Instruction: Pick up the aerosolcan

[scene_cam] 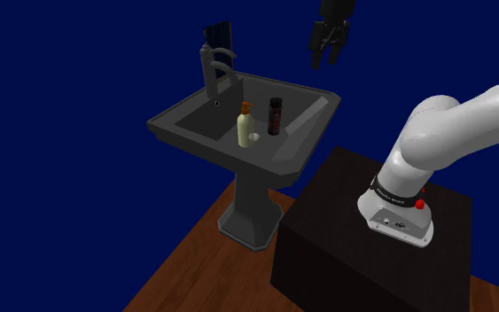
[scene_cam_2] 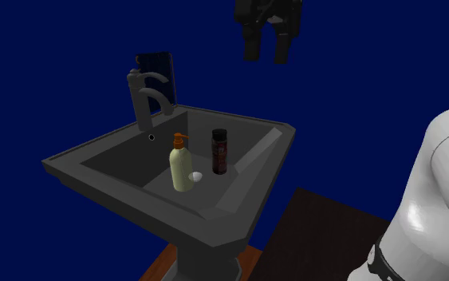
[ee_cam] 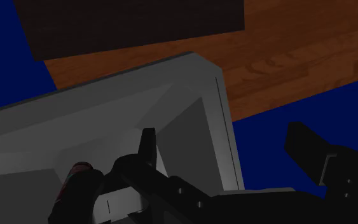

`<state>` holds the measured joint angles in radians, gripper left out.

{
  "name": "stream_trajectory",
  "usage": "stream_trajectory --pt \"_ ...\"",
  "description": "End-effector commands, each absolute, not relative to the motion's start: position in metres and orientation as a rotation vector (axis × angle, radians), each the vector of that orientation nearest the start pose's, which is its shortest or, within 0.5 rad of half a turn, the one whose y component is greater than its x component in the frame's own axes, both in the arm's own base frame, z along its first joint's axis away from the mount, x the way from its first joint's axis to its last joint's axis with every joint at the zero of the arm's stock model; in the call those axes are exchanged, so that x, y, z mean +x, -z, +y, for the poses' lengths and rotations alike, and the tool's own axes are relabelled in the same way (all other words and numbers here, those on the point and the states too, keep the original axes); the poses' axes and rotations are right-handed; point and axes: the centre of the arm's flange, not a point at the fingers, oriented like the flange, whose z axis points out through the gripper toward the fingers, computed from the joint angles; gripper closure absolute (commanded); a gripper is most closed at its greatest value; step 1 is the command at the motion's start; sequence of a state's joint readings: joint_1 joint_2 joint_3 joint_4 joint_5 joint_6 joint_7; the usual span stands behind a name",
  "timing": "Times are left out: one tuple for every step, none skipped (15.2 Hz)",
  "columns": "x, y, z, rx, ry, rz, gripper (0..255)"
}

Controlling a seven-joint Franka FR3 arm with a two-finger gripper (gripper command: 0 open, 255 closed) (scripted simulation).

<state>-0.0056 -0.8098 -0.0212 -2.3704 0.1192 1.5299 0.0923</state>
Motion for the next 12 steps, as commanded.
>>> stream_trajectory --pt "0.296 -0.588 0.003 -3.003 -0.054 0.164 0" --pt "0.304 -0.580 -0.003 -3.006 -0.052 0.172 0" --pt "0.312 -0.572 -0.008 -3.009 -0.050 0.180 0" --pt "0.320 -0.564 -0.014 -3.012 -0.048 0.188 0" --pt "0.328 -0.556 -0.020 -3.014 -0.045 0.196 0" --pt "0.336 -0.548 -0.026 -3.017 -0.043 0.204 0" --pt "0.343 -0.540 -0.032 -3.020 -0.041 0.212 0" --pt "0.351 -0.532 -0.039 -3.023 -0.039 0.220 0" --pt "0.359 -0.524 -0.045 -3.025 -0.037 0.228 0" --pt "0.367 -0.516 -0.051 -3.028 -0.035 0.236 0" --pt "0.375 -0.508 -0.058 -3.031 -0.033 0.244 0" --pt "0.382 -0.500 -0.064 -3.033 -0.031 0.252 0"
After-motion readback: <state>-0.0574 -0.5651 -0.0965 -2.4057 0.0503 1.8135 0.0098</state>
